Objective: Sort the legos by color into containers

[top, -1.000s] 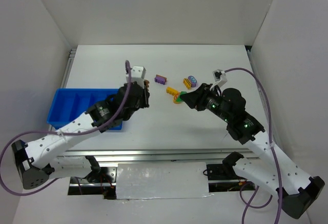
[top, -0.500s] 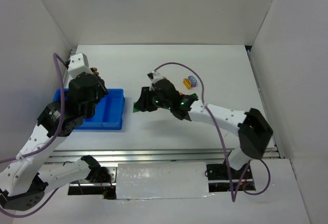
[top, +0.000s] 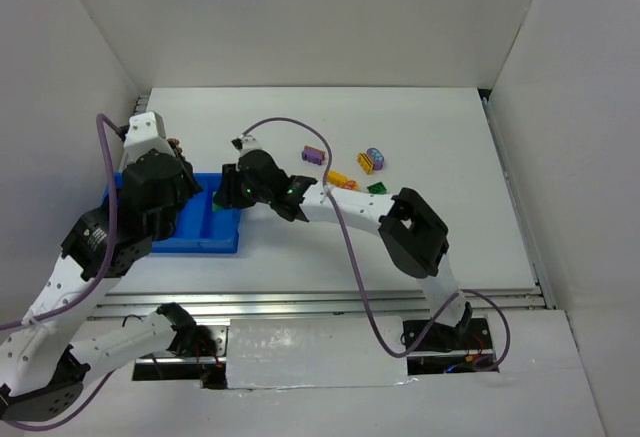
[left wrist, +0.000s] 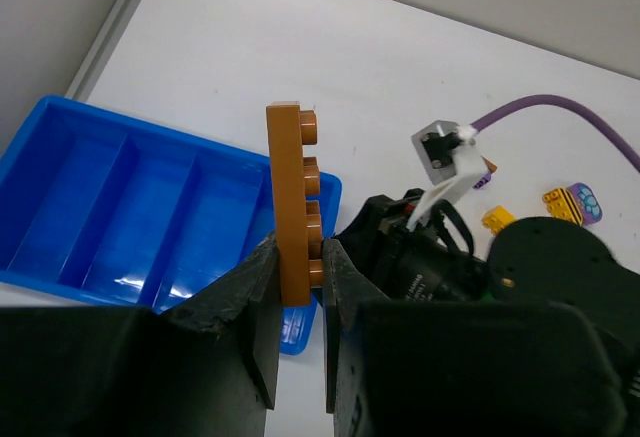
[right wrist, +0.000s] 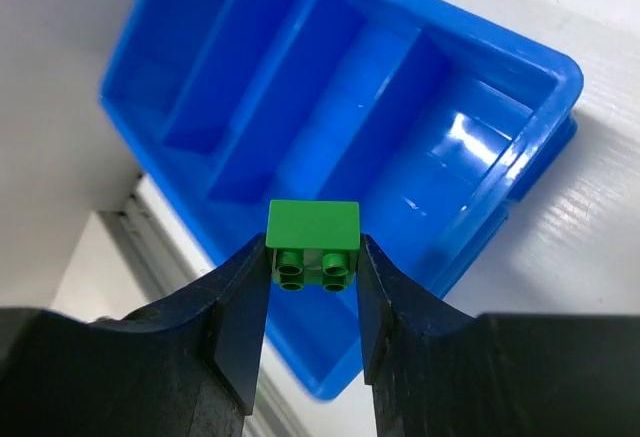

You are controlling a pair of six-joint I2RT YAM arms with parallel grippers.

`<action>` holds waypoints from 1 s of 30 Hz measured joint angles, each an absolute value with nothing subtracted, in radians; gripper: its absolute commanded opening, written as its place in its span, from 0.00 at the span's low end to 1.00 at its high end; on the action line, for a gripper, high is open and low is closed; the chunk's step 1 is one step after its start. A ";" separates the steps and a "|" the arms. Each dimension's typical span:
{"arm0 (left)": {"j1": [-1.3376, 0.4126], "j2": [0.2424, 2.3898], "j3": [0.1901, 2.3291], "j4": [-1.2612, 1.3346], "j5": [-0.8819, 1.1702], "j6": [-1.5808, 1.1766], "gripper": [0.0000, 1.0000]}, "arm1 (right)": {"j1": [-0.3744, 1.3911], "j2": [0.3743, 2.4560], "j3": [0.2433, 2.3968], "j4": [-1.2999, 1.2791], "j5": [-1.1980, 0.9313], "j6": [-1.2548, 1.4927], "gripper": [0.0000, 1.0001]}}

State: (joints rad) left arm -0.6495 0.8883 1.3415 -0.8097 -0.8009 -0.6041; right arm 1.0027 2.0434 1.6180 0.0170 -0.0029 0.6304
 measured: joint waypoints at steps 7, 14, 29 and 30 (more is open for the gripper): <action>-0.609 0.902 1.332 -0.823 -0.809 -0.598 0.00 | 1.003 2.184 1.720 -0.005 -0.004 0.619 0.31; -0.441 0.949 1.284 -0.806 -0.716 -0.593 0.00 | 1.003 2.168 1.698 0.029 -0.010 0.608 0.82; -0.136 1.049 1.113 -0.696 -0.421 -0.631 0.00 | 0.969 1.757 1.214 0.207 0.006 0.616 0.84; -0.110 1.082 1.103 -0.687 -0.395 -0.637 0.00 | 0.959 1.700 1.154 0.217 0.010 0.617 0.84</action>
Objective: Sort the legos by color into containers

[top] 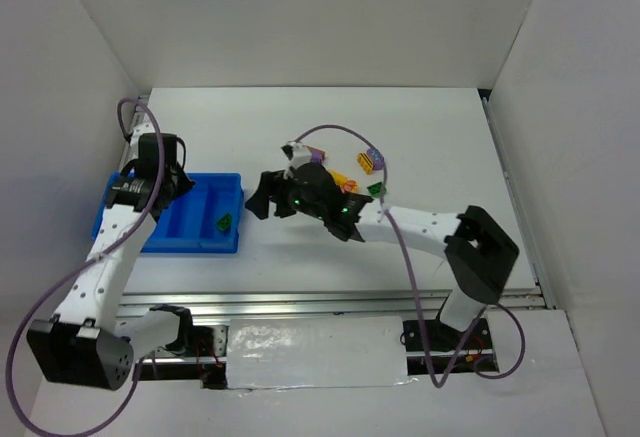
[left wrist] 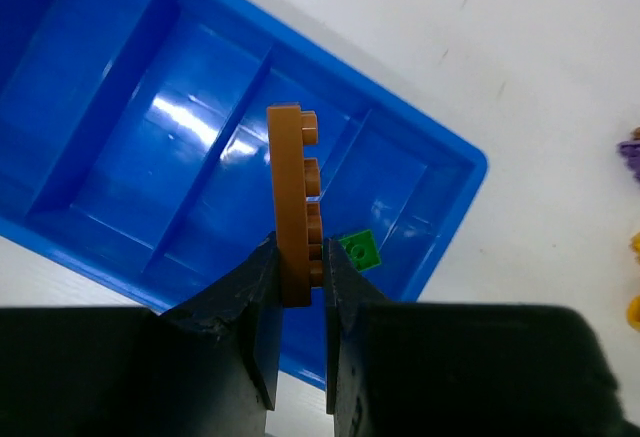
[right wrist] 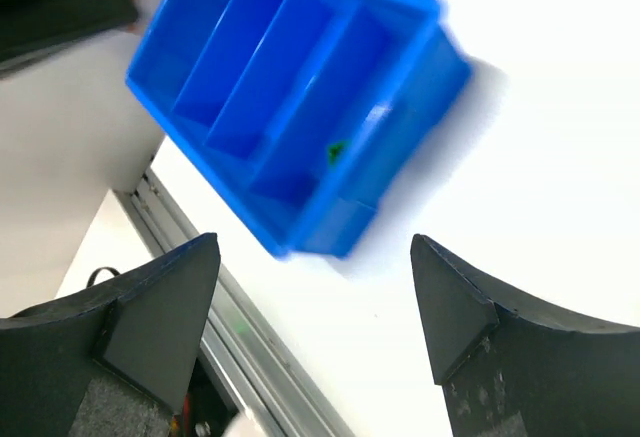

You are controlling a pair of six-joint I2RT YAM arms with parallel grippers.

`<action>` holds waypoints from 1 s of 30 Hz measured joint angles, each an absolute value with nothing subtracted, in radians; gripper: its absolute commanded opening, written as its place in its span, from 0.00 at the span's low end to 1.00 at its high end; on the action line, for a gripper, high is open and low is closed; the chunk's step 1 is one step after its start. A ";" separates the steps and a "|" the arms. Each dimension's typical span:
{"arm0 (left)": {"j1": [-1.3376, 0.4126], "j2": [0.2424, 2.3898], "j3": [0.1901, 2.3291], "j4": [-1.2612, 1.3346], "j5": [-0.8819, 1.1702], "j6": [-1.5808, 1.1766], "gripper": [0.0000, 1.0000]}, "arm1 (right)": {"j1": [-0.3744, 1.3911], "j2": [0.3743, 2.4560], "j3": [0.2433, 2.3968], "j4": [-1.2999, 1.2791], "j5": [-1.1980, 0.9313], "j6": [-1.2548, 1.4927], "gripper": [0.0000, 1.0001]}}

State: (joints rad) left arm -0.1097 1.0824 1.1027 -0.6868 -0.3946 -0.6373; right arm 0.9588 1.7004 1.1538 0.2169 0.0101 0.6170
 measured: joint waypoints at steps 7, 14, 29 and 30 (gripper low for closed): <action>-0.044 1.284 1.139 -0.689 -0.286 -0.638 0.00 | 0.883 1.336 0.907 0.167 0.043 0.569 0.88; -0.035 1.295 1.106 -0.690 -0.256 -0.635 0.00 | 0.816 1.076 0.776 0.149 0.060 0.535 0.91; -0.022 1.357 0.994 -0.679 -0.257 -0.691 0.71 | 0.729 0.984 0.693 0.081 0.042 0.524 0.91; -0.022 1.364 0.994 -0.680 -0.257 -0.694 0.93 | 0.729 0.982 0.693 0.081 0.042 0.523 0.91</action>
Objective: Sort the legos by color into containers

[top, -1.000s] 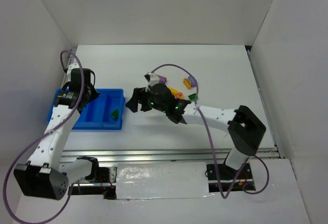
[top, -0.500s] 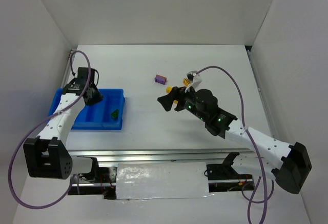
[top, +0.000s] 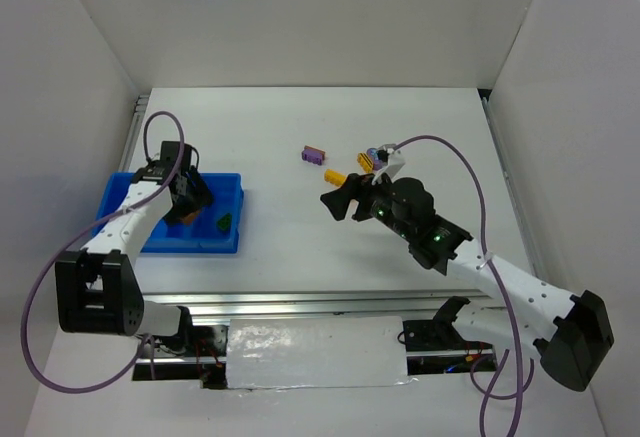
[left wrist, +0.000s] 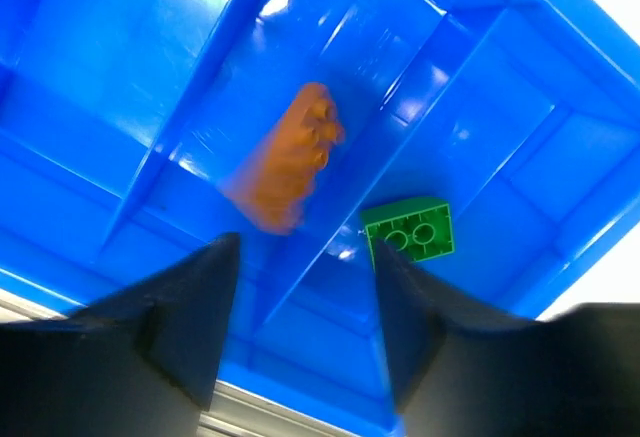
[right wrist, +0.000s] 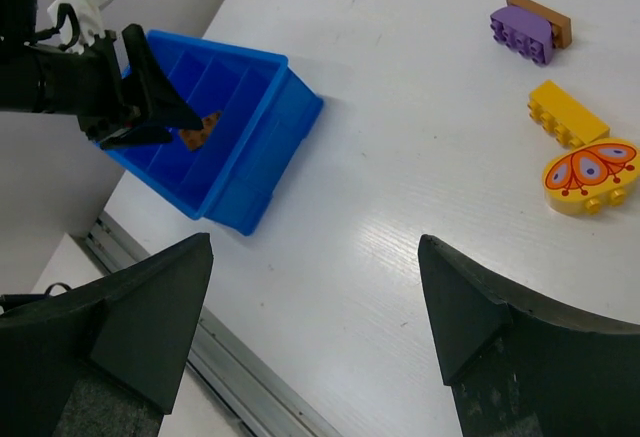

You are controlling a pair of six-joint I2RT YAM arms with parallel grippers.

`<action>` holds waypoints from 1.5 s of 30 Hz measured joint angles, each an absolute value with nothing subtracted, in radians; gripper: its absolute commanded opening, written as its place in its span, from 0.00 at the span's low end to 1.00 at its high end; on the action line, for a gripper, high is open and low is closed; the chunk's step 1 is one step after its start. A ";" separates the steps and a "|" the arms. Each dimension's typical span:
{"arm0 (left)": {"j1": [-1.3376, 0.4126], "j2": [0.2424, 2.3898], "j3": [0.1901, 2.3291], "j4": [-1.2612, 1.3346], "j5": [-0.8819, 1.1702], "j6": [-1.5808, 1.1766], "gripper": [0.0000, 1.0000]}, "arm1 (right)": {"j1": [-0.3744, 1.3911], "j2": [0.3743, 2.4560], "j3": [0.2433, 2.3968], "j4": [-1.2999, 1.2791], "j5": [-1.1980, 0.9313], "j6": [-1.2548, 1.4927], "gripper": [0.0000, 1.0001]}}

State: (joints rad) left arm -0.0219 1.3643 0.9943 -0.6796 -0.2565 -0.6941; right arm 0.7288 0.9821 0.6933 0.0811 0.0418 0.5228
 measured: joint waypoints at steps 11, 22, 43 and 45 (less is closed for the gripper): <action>-0.040 1.309 1.015 -0.728 -0.325 -0.710 0.99 | 0.566 1.095 0.746 -0.047 0.054 0.561 0.92; -0.297 1.121 1.133 -0.729 -0.340 -0.604 1.00 | 0.486 1.472 1.064 -0.435 0.304 0.603 0.98; -0.336 0.945 0.996 -0.650 -0.222 -0.496 1.00 | 0.408 1.873 1.318 -0.553 0.443 0.881 0.95; -0.337 0.944 0.996 -0.650 -0.219 -0.496 1.00 | 0.408 1.890 1.318 -0.562 0.445 0.891 0.94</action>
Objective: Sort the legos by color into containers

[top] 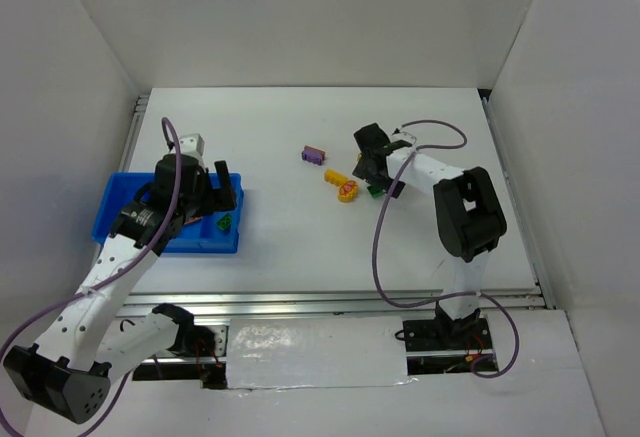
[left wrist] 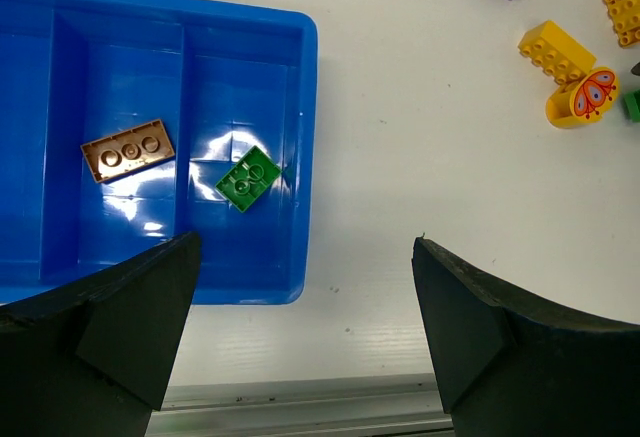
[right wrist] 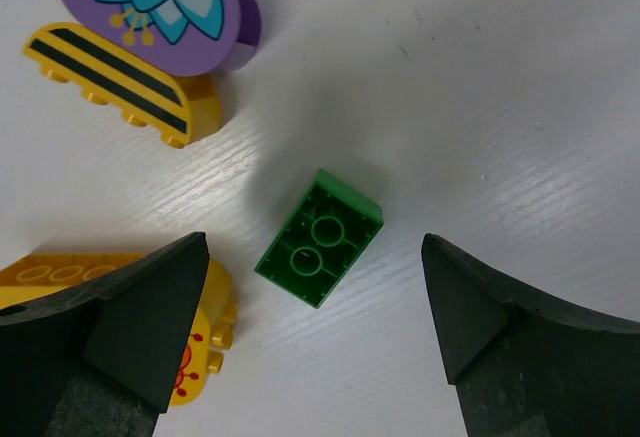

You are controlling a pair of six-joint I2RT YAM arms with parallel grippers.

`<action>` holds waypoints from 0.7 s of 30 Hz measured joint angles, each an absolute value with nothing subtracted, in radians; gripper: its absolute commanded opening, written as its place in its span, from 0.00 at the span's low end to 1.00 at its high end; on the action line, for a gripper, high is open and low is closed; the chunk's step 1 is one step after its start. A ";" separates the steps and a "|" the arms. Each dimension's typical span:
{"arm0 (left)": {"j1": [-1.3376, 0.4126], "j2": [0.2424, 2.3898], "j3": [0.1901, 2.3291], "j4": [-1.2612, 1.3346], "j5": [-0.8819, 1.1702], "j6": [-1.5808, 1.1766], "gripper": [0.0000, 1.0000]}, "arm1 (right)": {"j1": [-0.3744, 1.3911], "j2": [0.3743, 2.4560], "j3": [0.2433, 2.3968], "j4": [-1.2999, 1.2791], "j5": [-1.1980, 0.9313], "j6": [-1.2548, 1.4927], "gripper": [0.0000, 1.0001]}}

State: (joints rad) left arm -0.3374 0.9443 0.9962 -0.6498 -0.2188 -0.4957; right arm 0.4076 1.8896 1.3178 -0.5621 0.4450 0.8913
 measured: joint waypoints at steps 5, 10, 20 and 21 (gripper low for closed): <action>-0.339 0.945 0.996 -0.650 -0.206 -0.495 1.00 | 0.408 1.940 1.335 -0.597 0.459 0.899 0.90; -0.341 0.944 0.996 -0.650 -0.200 -0.494 1.00 | 0.408 1.981 1.370 -0.629 0.459 0.893 0.78; -0.349 0.935 0.996 -0.650 -0.200 -0.494 1.00 | 0.405 1.985 1.374 -0.638 0.456 0.890 0.52; -0.349 0.935 0.996 -0.650 -0.200 -0.494 1.00 | 0.405 1.985 1.374 -0.638 0.456 0.889 0.49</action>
State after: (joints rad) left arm -0.3489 0.9352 0.9962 -0.6498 -0.2005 -0.4938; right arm 0.4049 1.9846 1.3743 -0.6384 0.4557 0.8894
